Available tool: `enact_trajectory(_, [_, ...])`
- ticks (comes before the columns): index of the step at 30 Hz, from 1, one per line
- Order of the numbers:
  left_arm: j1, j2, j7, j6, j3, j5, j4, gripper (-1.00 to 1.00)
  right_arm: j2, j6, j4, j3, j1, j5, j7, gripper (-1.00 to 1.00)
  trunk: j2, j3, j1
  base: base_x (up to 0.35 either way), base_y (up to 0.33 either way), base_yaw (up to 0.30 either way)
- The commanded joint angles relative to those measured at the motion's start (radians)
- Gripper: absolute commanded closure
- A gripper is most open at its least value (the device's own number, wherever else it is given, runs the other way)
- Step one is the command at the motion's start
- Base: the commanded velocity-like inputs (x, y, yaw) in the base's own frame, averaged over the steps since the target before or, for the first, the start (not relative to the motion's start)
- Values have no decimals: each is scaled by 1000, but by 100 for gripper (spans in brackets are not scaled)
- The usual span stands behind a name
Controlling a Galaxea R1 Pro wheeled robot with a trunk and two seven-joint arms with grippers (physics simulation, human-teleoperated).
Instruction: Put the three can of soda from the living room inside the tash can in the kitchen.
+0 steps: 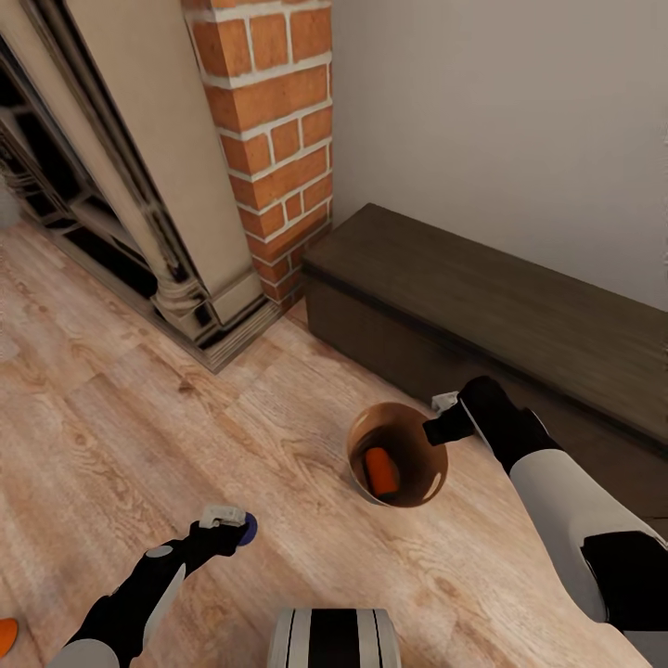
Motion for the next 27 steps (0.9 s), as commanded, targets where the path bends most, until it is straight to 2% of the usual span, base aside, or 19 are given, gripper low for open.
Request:
enact_trajectory(1, [0, 0, 0, 0, 0, 0, 0, 100, 1, 8, 0, -1, 0, -29, 5, 100, 0, 4, 0, 0, 0, 0])
enact_trajectory(22, [-1, 4, -11, 4, 1, 6, -8, 100, 4, 8, 6, -1, 0, -32, 5, 100, 5, 85, -10, 0, 0, 0])
enact_trajectory(23, [-7, 10, -8, 10, -4, 13, -14, 100, 10, 6, 6, 6, -6, 4, 7, 100, 5, 85, -10, 0, 0, 0])
enact_trajectory(24, [-13, 15, -6, 16, -4, 13, -19, 100, 16, 8, 0, 13, -11, 8, 10, 100, 5, 85, -10, 0, 0, 0])
enact_trajectory(27, [-13, 24, -4, 18, -3, 8, -36, 100, 32, 2, -7, 22, -27, 66, 12, 100, 5, 85, -10, 0, 0, 0])
